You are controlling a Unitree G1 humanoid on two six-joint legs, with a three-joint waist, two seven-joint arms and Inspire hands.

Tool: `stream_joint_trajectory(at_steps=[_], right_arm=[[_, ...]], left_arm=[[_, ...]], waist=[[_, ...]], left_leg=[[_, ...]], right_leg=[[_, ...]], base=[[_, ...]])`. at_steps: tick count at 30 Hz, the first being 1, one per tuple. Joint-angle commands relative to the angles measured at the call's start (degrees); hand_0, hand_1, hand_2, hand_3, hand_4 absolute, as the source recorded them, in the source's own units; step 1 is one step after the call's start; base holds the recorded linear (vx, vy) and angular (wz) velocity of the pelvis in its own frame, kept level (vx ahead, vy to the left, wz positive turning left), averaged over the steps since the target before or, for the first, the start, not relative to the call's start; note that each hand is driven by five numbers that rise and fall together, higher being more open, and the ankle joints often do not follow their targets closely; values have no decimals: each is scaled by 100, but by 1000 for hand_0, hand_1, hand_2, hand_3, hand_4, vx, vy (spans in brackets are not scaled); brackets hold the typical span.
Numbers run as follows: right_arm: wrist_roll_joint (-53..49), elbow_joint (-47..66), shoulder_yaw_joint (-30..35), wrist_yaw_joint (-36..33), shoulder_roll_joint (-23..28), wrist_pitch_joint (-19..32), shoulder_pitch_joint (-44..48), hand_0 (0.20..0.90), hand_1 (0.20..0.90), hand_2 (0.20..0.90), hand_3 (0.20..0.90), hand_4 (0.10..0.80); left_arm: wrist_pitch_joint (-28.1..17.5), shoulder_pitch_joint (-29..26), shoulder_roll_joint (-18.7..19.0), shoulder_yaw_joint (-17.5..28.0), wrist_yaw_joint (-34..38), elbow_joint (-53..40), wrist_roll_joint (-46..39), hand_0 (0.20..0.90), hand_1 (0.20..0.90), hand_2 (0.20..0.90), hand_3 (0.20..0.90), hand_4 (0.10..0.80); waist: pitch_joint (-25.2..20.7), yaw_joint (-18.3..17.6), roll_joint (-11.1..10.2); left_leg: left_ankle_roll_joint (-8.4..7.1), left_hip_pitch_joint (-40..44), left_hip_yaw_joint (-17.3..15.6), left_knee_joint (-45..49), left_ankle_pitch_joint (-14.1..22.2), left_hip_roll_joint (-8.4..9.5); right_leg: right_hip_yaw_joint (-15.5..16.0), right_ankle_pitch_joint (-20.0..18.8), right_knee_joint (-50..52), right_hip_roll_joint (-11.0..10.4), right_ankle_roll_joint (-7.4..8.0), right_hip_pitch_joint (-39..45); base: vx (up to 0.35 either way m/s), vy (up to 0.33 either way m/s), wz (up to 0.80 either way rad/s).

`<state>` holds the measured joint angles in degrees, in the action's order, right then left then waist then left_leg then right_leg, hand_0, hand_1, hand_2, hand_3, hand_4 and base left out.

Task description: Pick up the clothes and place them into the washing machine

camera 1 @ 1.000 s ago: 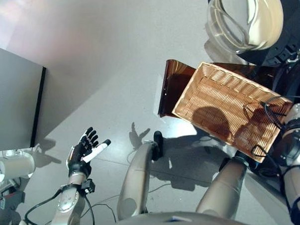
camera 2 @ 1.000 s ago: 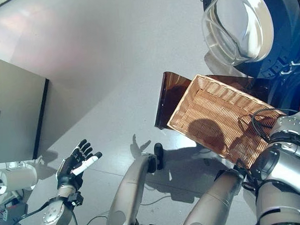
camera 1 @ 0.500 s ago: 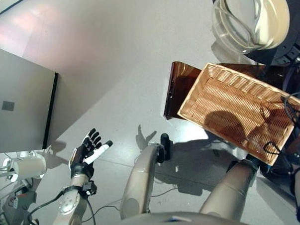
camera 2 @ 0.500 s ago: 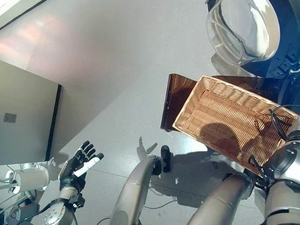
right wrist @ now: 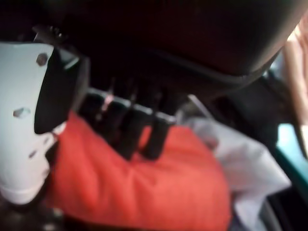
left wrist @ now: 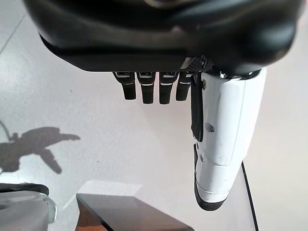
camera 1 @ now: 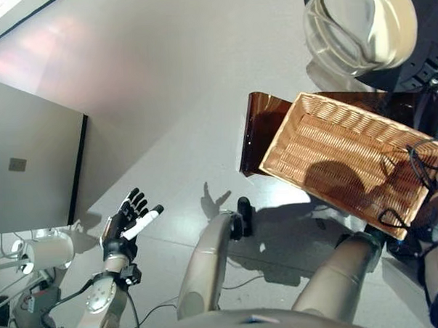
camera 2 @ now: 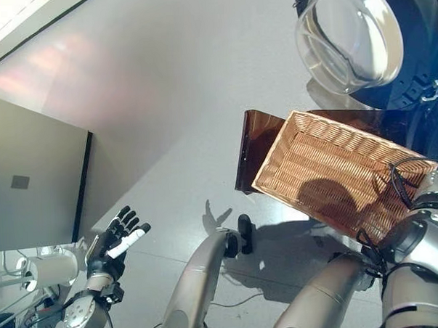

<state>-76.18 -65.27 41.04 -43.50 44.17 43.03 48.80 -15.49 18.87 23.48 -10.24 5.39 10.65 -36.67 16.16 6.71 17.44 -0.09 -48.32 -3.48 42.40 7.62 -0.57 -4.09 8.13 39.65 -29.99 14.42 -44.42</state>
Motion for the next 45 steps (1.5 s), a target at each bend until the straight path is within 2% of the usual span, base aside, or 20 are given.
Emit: stream_joint_trajectory(at_steps=[1, 7, 10, 12, 16, 24, 33, 37, 40, 45], right_arm=[[368, 849, -417, 289, 88, 601, -330, 900, 900, 900, 900, 800], [512, 1143, -462, 299, -504, 492, -460, 900, 900, 900, 900, 800], [822, 620, -780, 485, -366, -280, -524, 900, 900, 900, 900, 800], [769, 543, -868, 678, -355, -366, -532, 900, 900, 900, 900, 800], [578, 333, -985, 1146, -605, -588, -784, 900, 900, 900, 900, 800], [499, 125, -867, 1515, -1287, -797, -1427, 900, 900, 900, 900, 800], [908, -419, -1145, 1711, -1462, -1391, -1819, 900, 900, 900, 900, 800], [1047, -508, -1290, 1776, -1599, -1532, -1914, 900, 900, 900, 900, 800], [1243, -591, -1402, 1806, -1922, -1648, -2167, 900, 900, 900, 900, 800], [1575, -687, -1762, 1886, -2539, -1844, -2513, 900, 900, 900, 900, 800]], left_arm=[[-530, 39, 260, 348, 233, -152, -154, 900, 900, 900, 900, 800], [-528, -31, 235, 373, 254, -127, -134, 900, 900, 900, 900, 800], [-592, -81, 350, 427, 158, -127, -60, 900, 900, 900, 900, 800], [-613, -79, 366, 440, 135, -164, -60, 900, 900, 900, 900, 800], [-617, -114, 373, 546, 79, -118, -107, 900, 900, 900, 900, 800], [-597, -242, 230, 802, 67, 164, 3, 900, 900, 900, 900, 800], [-559, -210, 221, 960, -63, 221, 206, 900, 900, 900, 900, 800], [-540, -202, 187, 978, -98, 209, 264, 900, 900, 900, 900, 800], [-526, -159, 94, 1011, -132, 177, 322, 900, 900, 900, 900, 800], [-503, -240, -113, 1096, 0, 521, 514, 900, 900, 900, 900, 800]], waist=[[-250, -15, 144], [-120, -48, 34], [-80, 3, -100], [-61, 6, -126], [-60, 37, -313], [-75, 7, -789], [-174, 40, -1237], [-235, 74, -1341], [-330, 109, -1488], [-567, 154, -1760]], left_leg=[[-470, 148, 172, -845, -383, -272], [-437, 205, 157, -636, -276, -289], [-437, 210, 167, -568, -249, -326], [-438, 252, 160, -603, -260, -336], [-434, 492, 134, -868, -327, -368], [-446, 1154, 193, -1454, -454, -428], [-509, 2009, 255, -2217, -702, -569], [-538, 2274, 275, -2508, -819, -609], [-598, 2663, 335, -2907, -967, -684], [-653, 3242, 308, -3273, -1014, -838]], right_leg=[[-140, -86, 430, 251, -315, -109], [-148, -91, 463, 263, -323, -3], [-69, -133, 388, 252, -297, 112], [-34, -169, 318, 262, -290, 157], [101, -317, -15, 294, -254, 446], [495, -635, -952, 341, -166, 1364], [994, -1079, -2168, 387, -77, 2464], [1144, -1186, -2427, 422, -46, 2751], [1383, -1277, -2832, 484, -21, 3189], [1573, -1429, -3294, 658, 8, 3737]], base=[[10, 1, -14], [-1, -7, -7], [-7, -22, -2], [0, 0, 0], [30, -20, -10], [63, -43, -2], [81, -61, -3], [88, -46, -1], [125, -62, 7], [152, -56, -3]])
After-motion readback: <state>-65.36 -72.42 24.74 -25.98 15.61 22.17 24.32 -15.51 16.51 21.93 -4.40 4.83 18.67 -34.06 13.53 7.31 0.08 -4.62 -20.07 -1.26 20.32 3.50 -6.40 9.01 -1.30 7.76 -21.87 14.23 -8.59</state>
